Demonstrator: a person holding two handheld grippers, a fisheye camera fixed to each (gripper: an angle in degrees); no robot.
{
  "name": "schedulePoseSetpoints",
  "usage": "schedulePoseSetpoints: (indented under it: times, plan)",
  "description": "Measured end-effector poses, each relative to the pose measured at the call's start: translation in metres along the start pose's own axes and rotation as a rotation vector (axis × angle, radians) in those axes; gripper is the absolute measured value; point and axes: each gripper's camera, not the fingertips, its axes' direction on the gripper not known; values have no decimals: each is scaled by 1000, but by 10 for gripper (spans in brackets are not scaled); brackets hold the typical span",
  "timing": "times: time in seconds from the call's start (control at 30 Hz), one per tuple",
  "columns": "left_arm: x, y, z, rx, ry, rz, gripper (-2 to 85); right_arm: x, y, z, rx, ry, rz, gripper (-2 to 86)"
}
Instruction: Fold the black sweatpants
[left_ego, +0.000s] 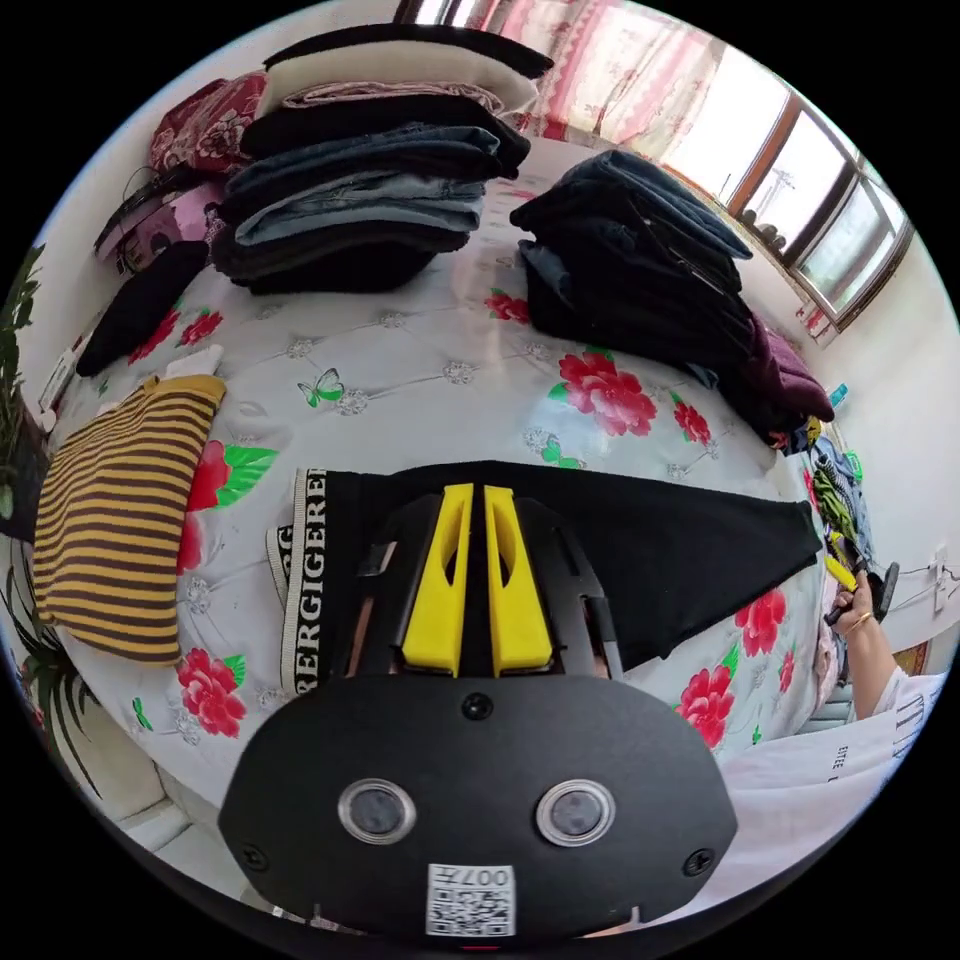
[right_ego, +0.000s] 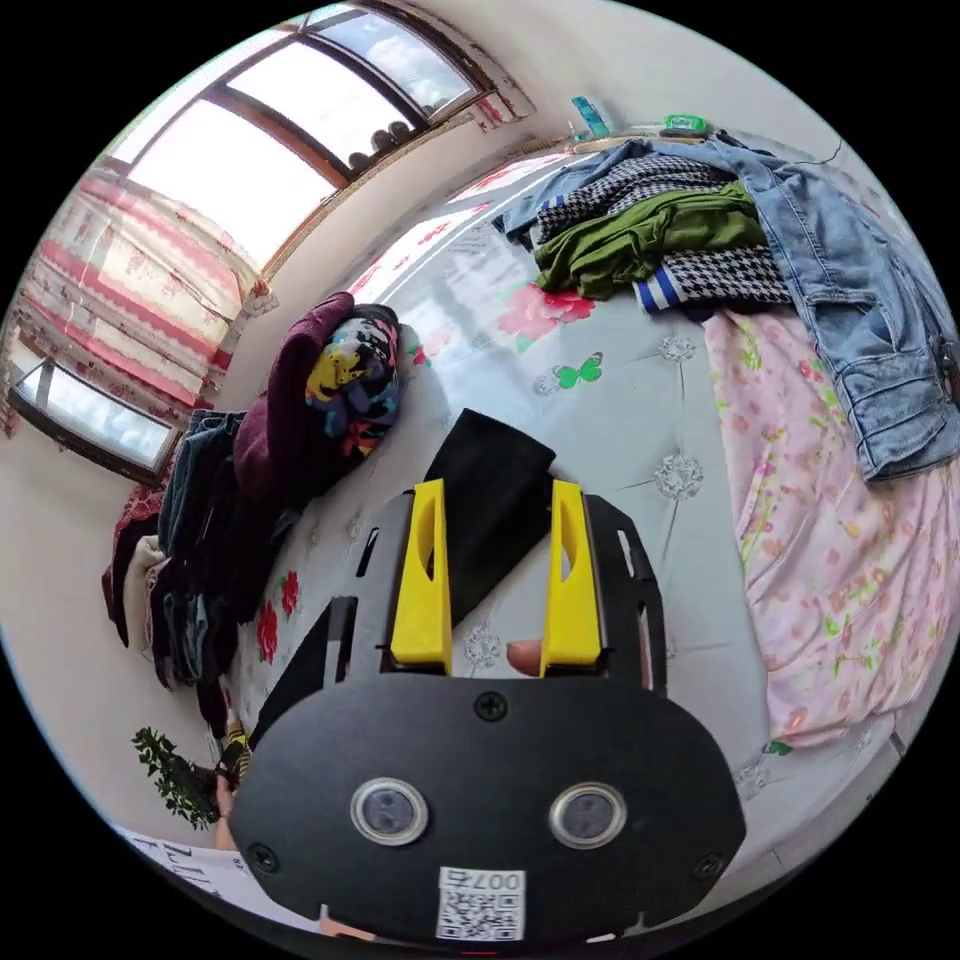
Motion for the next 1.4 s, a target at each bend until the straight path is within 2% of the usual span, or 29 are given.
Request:
schedulePoseSetpoints:
  times: [0.07, 0.2, 0.33, 0.4, 0.5, 0.57, 0.6, 0.67, 0.7, 0.77, 0.83, 0.87, 0.97, 1.03, 1.1, 1.2, 1.3, 1.37, 1.4]
  plan:
    - [-33, 18, -21, 21, 38, -115, 29, 29, 6, 5, -54, -83, 74, 111]
    - [-85, 48, -41, -1, 39, -272, 57, 34, 5, 3, 20, -113, 82, 103]
    - [-146, 80, -53, 3, 60, -496, 77, 36, -14, 19, -21, -135, 158, 42]
    - [-169, 91, -54, 17, 103, -592, 83, 21, -20, 14, 2, -200, 101, 17]
    - [-193, 101, -61, 33, 118, -682, 94, -55, -19, -5, -25, -285, -223, 4]
    - [-198, 101, -77, 85, 75, -644, 97, -136, 17, -24, -82, -358, -560, 3]
    - [-199, 101, -80, 89, 68, -633, 98, -155, 31, -28, -102, -376, -642, 3]
    - [-208, 101, -79, 104, 95, -615, 100, -215, 98, -31, -208, -446, -910, 6]
    - [-212, 102, -76, 100, 104, -621, 104, -226, 116, -28, -246, -462, -954, 9]
    - [-230, 105, -56, 78, 182, -702, 119, -257, 194, 5, -473, -464, -1114, 18]
    - [-238, 103, -48, 100, 217, -733, 124, -266, 246, 35, -704, -444, -1157, 26]
    - [-241, 97, -43, 100, 208, -722, 121, -265, 270, 40, -759, -451, -1160, 31]
    - [-249, 90, -29, 59, 150, -735, 79, -254, 294, 24, -718, -427, -1157, 42]
    - [-253, 89, -27, 70, 204, -755, 39, -244, 293, 15, -695, -377, -1152, 46]
    - [-246, 83, -36, 141, 257, -695, 18, -230, 282, 8, -692, -334, -1126, 51]
    - [-206, 53, -59, 230, 373, -476, 6, -204, 251, -9, -633, -267, -1020, 57]
    - [-123, 5, -80, 249, 520, -154, 6, -174, 218, -28, -555, -265, -855, 63]
    - [-32, -20, -89, 235, 666, 155, 13, -154, 199, -40, -497, -250, -748, 67]
    - [-9, -22, -89, 224, 701, 224, 15, -150, 196, -43, -481, -241, -730, 68]
